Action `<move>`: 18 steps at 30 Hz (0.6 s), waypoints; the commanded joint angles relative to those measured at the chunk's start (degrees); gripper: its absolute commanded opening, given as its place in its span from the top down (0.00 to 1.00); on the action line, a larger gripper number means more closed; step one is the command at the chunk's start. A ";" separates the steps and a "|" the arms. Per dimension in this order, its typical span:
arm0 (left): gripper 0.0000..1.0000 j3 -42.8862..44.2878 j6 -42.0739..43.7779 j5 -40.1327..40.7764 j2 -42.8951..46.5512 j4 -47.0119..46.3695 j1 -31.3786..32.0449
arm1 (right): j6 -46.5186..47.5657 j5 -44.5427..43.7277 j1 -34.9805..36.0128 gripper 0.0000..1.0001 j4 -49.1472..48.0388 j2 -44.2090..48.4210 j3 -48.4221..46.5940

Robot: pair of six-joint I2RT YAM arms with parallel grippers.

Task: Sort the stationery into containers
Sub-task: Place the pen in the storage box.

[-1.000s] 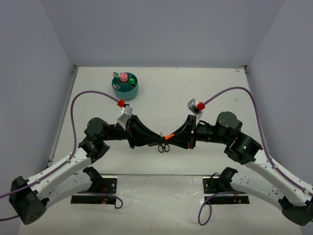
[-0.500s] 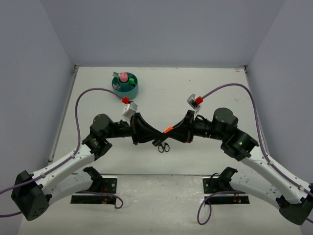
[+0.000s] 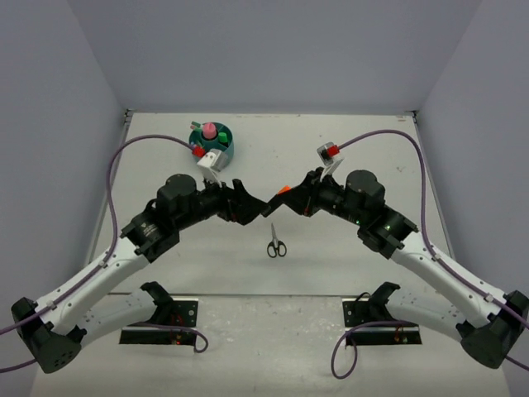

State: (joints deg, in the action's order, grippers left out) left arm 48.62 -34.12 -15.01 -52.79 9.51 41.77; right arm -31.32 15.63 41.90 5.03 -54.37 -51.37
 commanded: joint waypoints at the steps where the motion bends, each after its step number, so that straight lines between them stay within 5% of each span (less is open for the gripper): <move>1: 0.00 9.36 -2.14 33.95 5.13 25.23 -0.29 | -2.44 -16.01 -0.60 1.00 -3.61 -8.76 -3.31; 8: 0.00 13.90 1.04 44.73 12.71 35.80 -0.29 | -2.11 -24.78 -2.53 1.00 -7.15 -33.25 -21.87; 15: 0.00 7.29 -3.27 60.52 22.78 39.23 -0.29 | 3.62 -31.07 -3.84 1.00 -6.08 -58.27 -48.92; 18: 0.00 1.87 -4.18 59.21 26.20 36.00 -0.29 | 6.76 -35.82 -3.93 1.00 -1.26 -69.07 -64.04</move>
State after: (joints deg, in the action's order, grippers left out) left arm 56.33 -35.81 37.89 -30.54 45.25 41.62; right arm -29.88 -11.56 38.12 1.12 -113.37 -98.58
